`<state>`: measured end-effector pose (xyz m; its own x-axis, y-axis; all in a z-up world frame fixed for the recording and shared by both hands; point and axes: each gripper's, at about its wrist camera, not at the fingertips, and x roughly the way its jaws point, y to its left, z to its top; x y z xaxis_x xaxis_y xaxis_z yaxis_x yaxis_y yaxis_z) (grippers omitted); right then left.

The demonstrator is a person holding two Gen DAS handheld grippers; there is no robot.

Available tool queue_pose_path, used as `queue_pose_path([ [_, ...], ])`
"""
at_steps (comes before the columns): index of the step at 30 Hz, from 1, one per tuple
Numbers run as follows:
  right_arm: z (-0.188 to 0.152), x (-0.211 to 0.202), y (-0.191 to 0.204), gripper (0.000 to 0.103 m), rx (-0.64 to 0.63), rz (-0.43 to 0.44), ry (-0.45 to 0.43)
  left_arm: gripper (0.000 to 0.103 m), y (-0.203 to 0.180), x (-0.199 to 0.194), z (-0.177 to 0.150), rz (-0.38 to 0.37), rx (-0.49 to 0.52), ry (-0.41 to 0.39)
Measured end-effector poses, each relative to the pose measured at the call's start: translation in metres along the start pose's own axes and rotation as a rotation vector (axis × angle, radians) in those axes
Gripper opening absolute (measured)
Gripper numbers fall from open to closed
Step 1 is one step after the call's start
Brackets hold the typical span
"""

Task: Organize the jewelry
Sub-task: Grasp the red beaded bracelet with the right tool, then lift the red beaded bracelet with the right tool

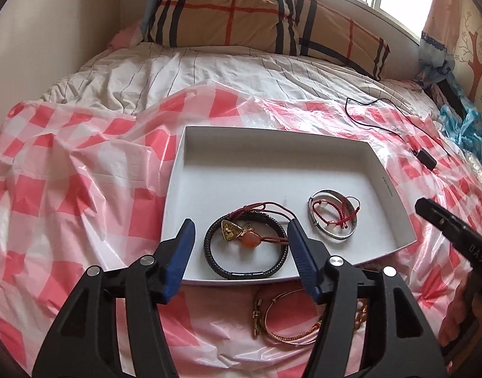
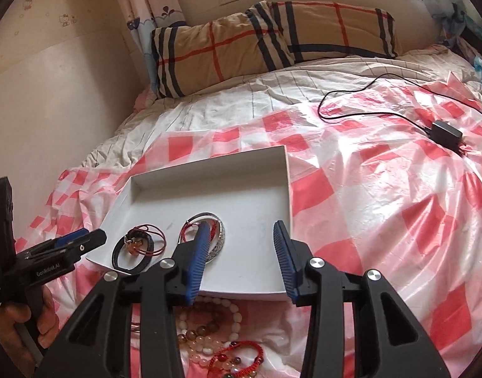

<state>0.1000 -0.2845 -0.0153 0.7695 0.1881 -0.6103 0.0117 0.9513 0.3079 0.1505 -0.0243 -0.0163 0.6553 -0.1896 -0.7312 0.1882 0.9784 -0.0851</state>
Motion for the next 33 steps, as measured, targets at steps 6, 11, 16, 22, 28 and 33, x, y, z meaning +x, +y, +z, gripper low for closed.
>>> queue_pose_path([
  [6,-0.017,-0.019,-0.013,0.041,0.034,-0.016,0.051,0.061,-0.015,-0.020,-0.015,-0.001,0.113,-0.005],
  [11,-0.050,-0.018,-0.009,0.041,0.029,0.044,0.188,0.063,-0.031,-0.027,-0.025,-0.024,0.197,-0.002],
  [16,-0.071,-0.003,0.000,0.041,-0.003,0.029,0.294,0.067,-0.035,-0.029,-0.032,-0.003,0.238,0.007],
  [22,-0.073,0.003,-0.005,0.032,0.023,0.053,0.308,0.071,-0.025,-0.029,-0.033,0.019,0.227,0.014],
  [28,-0.068,-0.006,0.004,0.008,-0.006,0.115,0.269,0.071,-0.018,-0.029,-0.034,0.037,0.225,0.024],
  [33,-0.059,-0.019,0.000,0.008,0.023,0.158,0.197,0.072,-0.009,-0.028,-0.034,0.058,0.234,0.037],
])
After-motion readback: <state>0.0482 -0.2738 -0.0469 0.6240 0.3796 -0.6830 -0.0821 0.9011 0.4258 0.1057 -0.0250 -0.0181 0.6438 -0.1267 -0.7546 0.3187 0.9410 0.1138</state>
